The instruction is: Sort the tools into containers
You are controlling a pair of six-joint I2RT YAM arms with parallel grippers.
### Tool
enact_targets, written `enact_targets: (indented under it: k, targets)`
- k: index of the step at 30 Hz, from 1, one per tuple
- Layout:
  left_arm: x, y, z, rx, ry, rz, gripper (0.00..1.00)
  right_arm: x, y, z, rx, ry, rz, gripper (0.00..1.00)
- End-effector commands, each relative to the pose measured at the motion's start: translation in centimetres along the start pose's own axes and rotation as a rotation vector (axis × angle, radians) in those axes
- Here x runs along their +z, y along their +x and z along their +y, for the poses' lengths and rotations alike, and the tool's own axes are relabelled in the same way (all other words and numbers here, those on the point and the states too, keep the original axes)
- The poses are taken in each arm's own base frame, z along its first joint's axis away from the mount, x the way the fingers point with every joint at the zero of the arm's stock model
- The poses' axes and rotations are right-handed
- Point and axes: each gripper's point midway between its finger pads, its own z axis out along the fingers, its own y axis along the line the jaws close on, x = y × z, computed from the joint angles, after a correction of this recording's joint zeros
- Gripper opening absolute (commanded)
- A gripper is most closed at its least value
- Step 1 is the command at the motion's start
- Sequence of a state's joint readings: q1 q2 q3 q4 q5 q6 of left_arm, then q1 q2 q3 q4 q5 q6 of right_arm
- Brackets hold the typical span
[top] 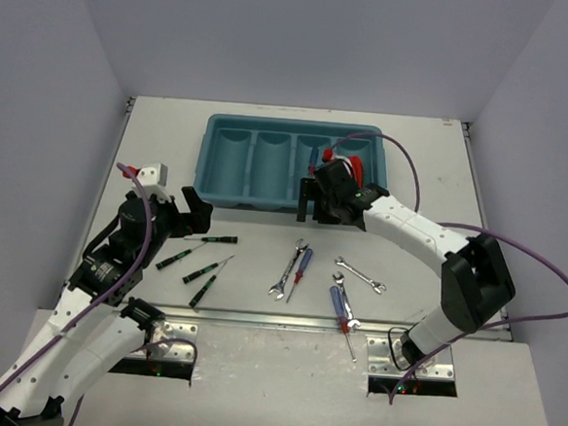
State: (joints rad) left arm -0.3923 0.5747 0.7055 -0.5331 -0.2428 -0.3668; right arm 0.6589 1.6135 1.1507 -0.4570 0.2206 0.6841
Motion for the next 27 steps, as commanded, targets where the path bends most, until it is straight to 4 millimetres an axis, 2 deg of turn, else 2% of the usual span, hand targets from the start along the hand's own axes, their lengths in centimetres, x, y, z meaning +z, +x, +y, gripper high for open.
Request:
enact_targets:
  k: [1,6,11,15,17,25,27]
  targets:
    - [-0.2,-1.6,-0.6,-0.003,0.026,-0.063,1.00,0.5,2.2,0.6,0.159,-0.030,-0.002,0.94]
    - [-0.3,-1.5,-0.7,-0.004,0.029,-0.063,1.00,1.6,5.5,1.1,0.153,0.011,0.058,0.93]
    - [-0.5,-1.7,-0.8,-0.005,0.041,-0.074,1.00,2.3,7.2,1.1,0.169,0.018,0.074,0.86]
    - [-0.6,-1.8,-0.9,-0.006,0.048,-0.079,1.00,2.6,8.2,0.9,0.170,0.029,0.062,0.63]
    - [-0.6,-1.8,-1.0,-0.004,0.049,-0.078,1.00,2.6,8.8,0.8,0.167,0.039,0.064,0.55]
    - [-0.6,-1.7,-1.1,-0.001,0.056,-0.076,1.00,3.7,11.1,0.3,0.174,0.099,0.113,0.53]
    - [-0.7,-1.8,-1.1,-0.002,0.058,-0.080,1.00,4.0,11.7,0.2,0.185,0.119,0.129,0.50]
